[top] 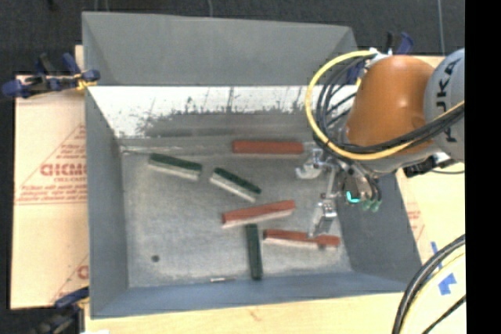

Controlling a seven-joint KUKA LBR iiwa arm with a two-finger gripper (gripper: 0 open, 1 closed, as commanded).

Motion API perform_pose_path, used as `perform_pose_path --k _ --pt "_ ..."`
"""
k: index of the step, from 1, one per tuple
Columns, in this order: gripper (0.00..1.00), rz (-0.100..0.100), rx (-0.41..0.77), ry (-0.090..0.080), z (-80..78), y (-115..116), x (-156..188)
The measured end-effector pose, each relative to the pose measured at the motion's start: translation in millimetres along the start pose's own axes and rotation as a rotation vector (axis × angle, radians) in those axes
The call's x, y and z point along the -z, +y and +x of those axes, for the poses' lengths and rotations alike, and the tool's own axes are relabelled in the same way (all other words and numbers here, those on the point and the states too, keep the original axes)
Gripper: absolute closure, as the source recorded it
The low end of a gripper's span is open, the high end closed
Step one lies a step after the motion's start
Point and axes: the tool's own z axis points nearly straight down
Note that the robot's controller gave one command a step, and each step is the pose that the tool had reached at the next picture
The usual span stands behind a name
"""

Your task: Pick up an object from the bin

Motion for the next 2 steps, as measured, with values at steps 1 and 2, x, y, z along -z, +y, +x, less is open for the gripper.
perform_pose_path --k 1,2 --pt "0.00 0.001 0.001 -0.008 -1.7 0.1 4.3" --pt "0.00 0.002 0.083 -0.014 1.8 1.8 -28.6"
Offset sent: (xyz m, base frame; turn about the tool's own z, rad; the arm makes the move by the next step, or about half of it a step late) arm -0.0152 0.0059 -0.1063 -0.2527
